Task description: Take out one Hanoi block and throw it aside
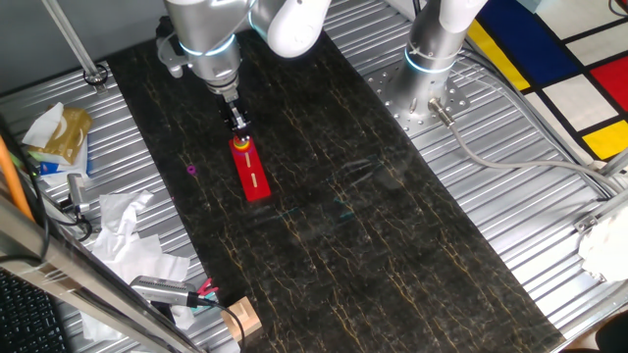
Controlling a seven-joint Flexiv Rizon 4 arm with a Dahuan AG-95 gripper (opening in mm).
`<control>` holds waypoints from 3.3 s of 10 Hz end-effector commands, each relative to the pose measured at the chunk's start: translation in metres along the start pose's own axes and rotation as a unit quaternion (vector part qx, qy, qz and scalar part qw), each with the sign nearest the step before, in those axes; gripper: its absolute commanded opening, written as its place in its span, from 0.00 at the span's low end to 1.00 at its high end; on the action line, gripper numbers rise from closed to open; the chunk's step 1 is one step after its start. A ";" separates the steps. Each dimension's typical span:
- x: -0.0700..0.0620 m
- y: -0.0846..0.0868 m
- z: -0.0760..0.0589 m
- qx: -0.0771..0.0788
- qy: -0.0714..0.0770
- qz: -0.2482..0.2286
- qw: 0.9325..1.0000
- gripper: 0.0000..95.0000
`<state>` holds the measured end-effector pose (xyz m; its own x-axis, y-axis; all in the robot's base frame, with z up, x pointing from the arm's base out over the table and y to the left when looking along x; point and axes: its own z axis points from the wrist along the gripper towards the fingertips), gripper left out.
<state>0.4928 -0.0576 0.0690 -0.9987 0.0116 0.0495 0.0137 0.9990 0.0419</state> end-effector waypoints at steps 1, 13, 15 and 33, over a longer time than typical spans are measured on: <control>0.002 0.001 0.001 0.001 -0.001 0.002 1.000 0.40; 0.003 0.003 0.003 0.003 -0.005 0.005 1.000 0.20; 0.003 0.003 0.003 0.003 -0.005 0.005 1.000 0.20; 0.002 0.003 0.003 0.007 -0.003 0.002 1.000 0.20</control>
<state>0.4911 -0.0542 0.0667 -0.9989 0.0153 0.0446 0.0165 0.9995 0.0286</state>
